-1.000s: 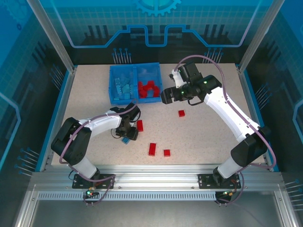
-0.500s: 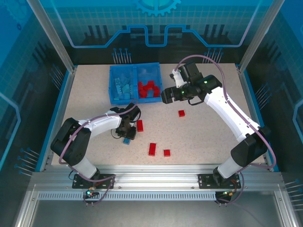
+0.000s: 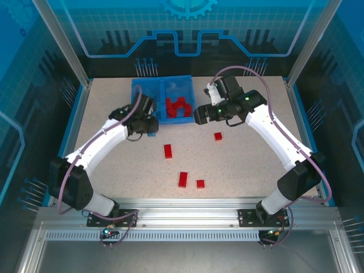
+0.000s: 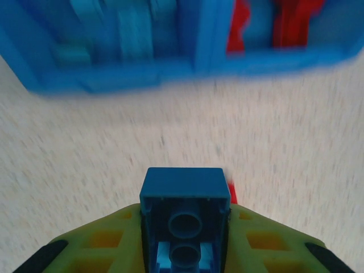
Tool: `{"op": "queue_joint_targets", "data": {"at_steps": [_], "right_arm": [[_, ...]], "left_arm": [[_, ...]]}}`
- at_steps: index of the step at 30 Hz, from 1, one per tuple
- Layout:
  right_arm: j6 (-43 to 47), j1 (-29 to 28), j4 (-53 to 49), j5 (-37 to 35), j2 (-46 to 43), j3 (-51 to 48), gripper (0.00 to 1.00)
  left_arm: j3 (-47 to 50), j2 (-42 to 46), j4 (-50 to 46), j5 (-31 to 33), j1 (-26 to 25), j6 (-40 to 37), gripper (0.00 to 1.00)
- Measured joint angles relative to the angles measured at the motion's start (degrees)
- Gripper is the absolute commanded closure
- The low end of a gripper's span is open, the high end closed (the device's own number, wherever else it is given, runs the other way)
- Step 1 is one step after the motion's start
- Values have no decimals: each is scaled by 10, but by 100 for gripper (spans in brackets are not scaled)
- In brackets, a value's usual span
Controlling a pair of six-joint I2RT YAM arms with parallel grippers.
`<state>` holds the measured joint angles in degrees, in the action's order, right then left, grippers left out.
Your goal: Sort the legos into containers by color
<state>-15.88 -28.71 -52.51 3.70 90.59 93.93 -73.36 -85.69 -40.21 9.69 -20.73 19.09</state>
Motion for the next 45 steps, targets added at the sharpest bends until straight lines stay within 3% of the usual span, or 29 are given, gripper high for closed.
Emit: {"op": "queue_joint_targets", "data": {"at_steps": [8, 15, 21, 27, 32, 38, 42, 45], "right_arm": [[0, 0, -4, 0, -1, 16, 10], [0, 0, -12, -3, -22, 16, 10], [3, 0, -26, -10, -42, 20, 10], [1, 1, -29, -18, -45, 14, 10], [-9, 6, -25, -24, -43, -18, 10], [-13, 21, -12, -49, 0, -59, 11], [-14, 36, -3, -71, 57, -76, 13], [-15, 45, 3, -89, 100, -78, 14]], "left_arm": [[-151, -165, 54, 44, 60, -21, 69], [-254, -305, 54, 69, 75, -48, 59], [-282, -342, 45, 77, 81, -64, 44], [-287, -343, 42, 75, 81, -71, 43], [-262, -292, 40, 52, 81, -70, 43], [-200, -104, 51, -24, 71, -82, 40], [-155, 17, 79, -88, 35, -125, 35], [-99, 82, 97, -130, -11, -188, 24]]}}
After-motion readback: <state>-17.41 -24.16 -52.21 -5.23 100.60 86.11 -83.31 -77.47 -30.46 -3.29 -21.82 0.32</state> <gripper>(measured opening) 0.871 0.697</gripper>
